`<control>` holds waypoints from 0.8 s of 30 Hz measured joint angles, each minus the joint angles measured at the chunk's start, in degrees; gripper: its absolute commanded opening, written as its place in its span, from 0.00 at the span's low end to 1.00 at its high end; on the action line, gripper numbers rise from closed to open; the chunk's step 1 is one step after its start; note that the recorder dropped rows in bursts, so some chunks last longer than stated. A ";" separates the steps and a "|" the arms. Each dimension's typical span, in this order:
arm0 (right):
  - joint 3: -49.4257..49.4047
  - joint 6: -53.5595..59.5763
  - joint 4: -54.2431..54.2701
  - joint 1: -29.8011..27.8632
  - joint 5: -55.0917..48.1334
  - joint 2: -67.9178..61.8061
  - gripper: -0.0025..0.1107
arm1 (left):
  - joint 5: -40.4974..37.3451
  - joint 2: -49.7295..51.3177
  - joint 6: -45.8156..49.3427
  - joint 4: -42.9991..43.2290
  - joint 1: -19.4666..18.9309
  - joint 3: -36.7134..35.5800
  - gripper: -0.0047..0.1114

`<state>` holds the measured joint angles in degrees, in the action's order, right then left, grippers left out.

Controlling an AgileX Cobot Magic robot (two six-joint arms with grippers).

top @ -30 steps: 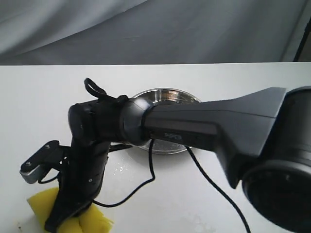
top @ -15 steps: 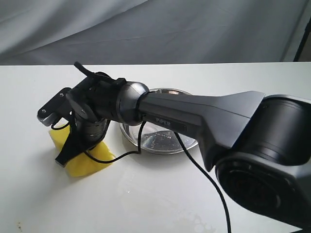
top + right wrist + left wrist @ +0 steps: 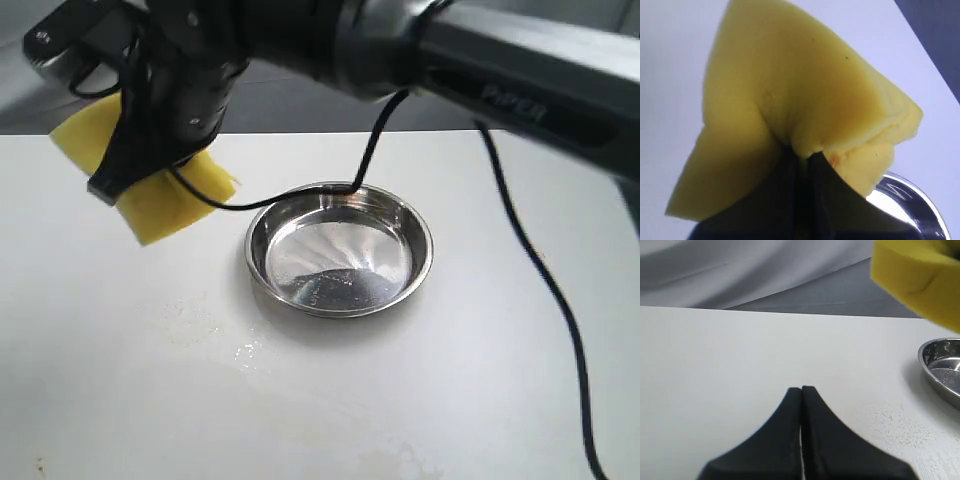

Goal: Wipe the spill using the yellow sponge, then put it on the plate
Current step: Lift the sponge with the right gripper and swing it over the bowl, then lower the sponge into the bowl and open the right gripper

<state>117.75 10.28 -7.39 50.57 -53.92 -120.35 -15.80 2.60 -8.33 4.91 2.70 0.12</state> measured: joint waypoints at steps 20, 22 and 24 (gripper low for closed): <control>-24.06 -4.04 4.28 -17.22 11.40 2.72 0.03 | 0.00 0.00 0.00 0.00 0.00 0.00 0.04; -24.62 -4.04 4.51 -17.22 11.97 1.95 0.10 | 0.00 0.00 0.00 0.00 0.00 0.00 0.04; -24.70 -4.04 5.00 -17.22 12.33 1.05 0.26 | 0.00 0.00 0.00 0.00 0.00 0.00 0.04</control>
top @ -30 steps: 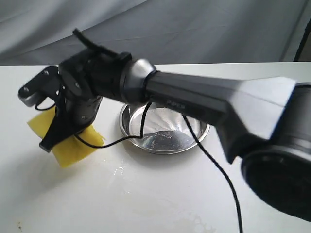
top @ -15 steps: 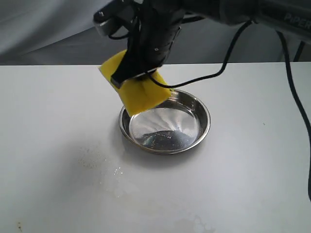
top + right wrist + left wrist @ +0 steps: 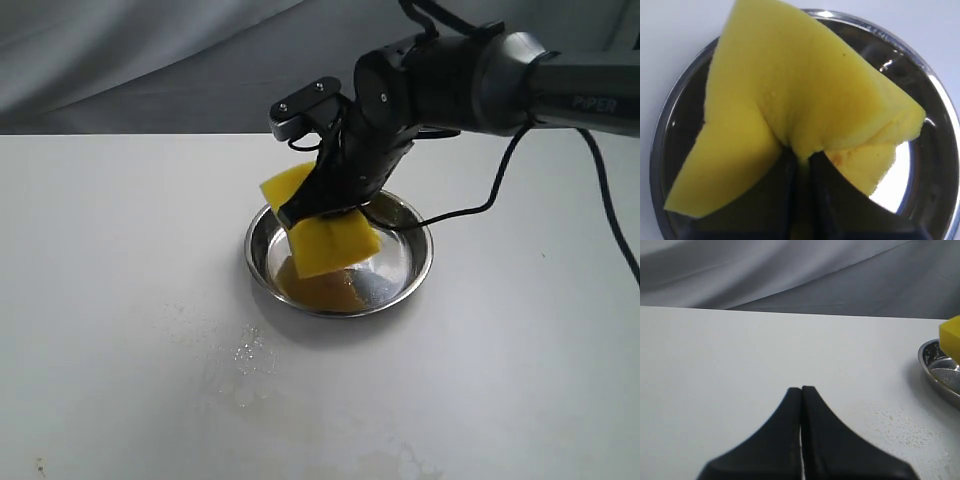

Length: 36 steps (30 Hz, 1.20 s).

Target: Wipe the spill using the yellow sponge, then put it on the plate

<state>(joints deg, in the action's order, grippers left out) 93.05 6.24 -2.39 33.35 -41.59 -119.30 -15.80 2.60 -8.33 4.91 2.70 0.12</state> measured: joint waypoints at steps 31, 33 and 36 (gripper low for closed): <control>-29.77 1.49 3.58 -1.54 15.20 38.38 0.36 | 0.00 0.00 0.00 0.00 0.00 0.00 0.04; -36.27 1.36 5.42 -1.54 18.23 44.81 0.23 | 0.00 0.00 0.00 0.00 0.00 0.00 0.04; -44.68 1.28 8.84 -1.54 22.03 54.62 0.04 | 0.00 0.00 0.00 0.00 0.00 0.00 0.04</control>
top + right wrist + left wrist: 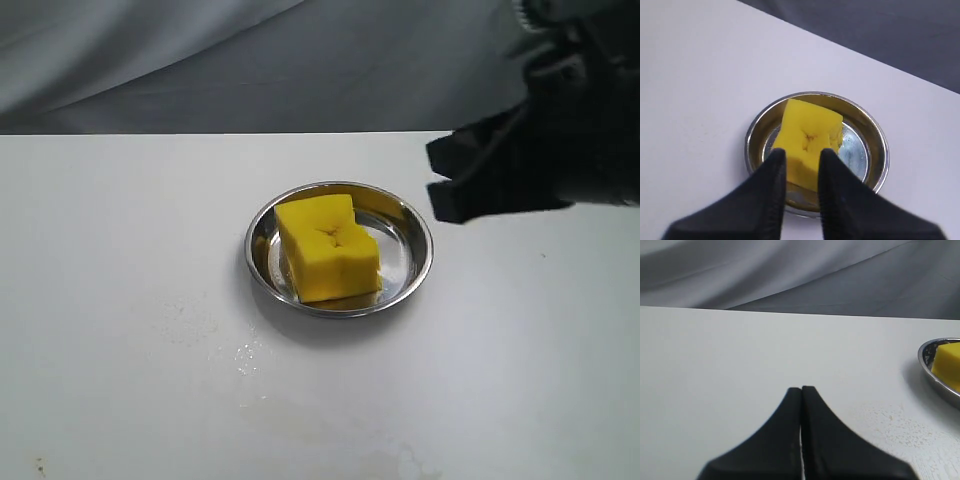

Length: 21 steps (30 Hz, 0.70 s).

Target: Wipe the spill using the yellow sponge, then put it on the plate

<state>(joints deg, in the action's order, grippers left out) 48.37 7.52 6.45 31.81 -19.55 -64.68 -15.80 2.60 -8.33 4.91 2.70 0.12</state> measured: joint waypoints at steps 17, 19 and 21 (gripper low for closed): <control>-23.26 -0.16 1.21 0.00 -9.91 48.65 0.02 | 0.00 0.00 0.00 0.00 0.00 0.00 0.04; -23.26 -0.16 0.03 0.00 -10.41 51.90 0.02 | 0.00 0.00 0.00 0.00 0.00 0.00 0.04; -23.26 -0.16 -1.71 0.00 -10.87 55.00 0.02 | 0.00 0.00 0.00 0.00 0.00 0.00 0.04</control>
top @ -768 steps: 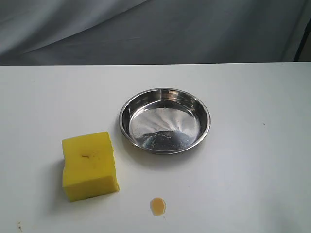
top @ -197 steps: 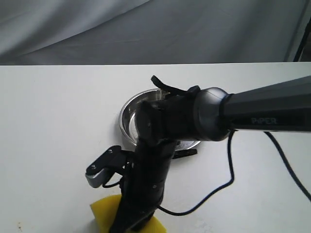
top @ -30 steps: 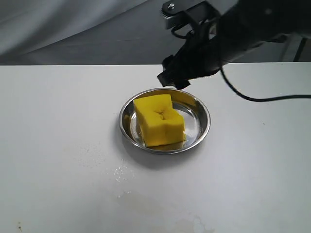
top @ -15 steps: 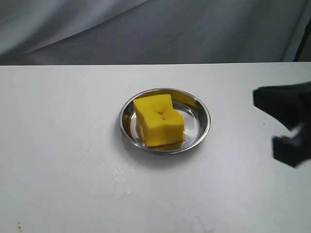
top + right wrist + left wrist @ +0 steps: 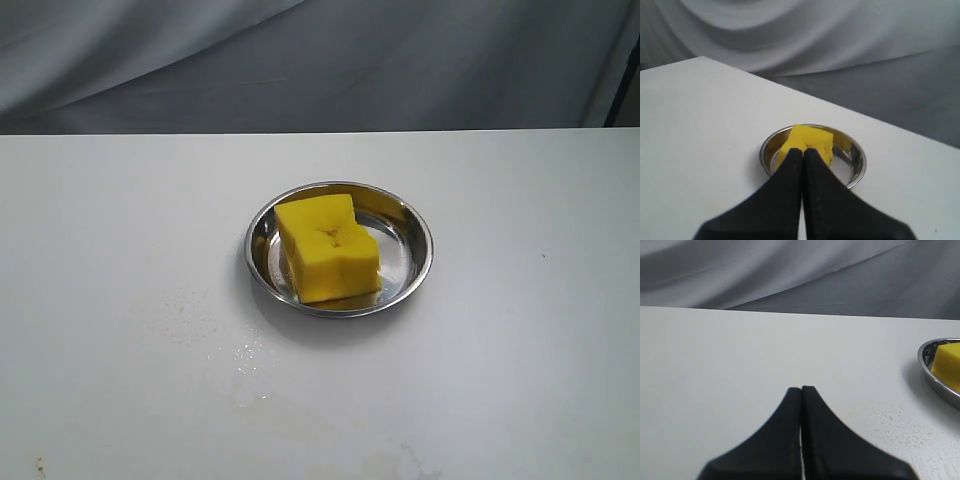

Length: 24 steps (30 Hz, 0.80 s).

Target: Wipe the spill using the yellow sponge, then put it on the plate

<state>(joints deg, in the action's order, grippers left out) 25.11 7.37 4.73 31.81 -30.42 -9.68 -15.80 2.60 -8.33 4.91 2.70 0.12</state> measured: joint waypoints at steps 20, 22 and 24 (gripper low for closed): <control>-24.88 -0.25 -6.35 -26.39 21.72 9.31 0.02 | 0.00 0.00 0.00 0.00 0.00 0.00 0.04; -24.88 -0.25 -6.35 -30.42 21.72 9.31 0.02 | 0.00 0.00 0.00 0.00 0.00 0.00 0.04; -24.88 -0.25 -6.35 -34.01 21.72 9.31 0.02 | 0.00 0.00 0.00 0.00 0.00 0.00 0.04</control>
<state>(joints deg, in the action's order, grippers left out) 0.22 7.12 -1.61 -2.19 -8.70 -0.37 -15.80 2.60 -8.33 4.91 2.70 0.12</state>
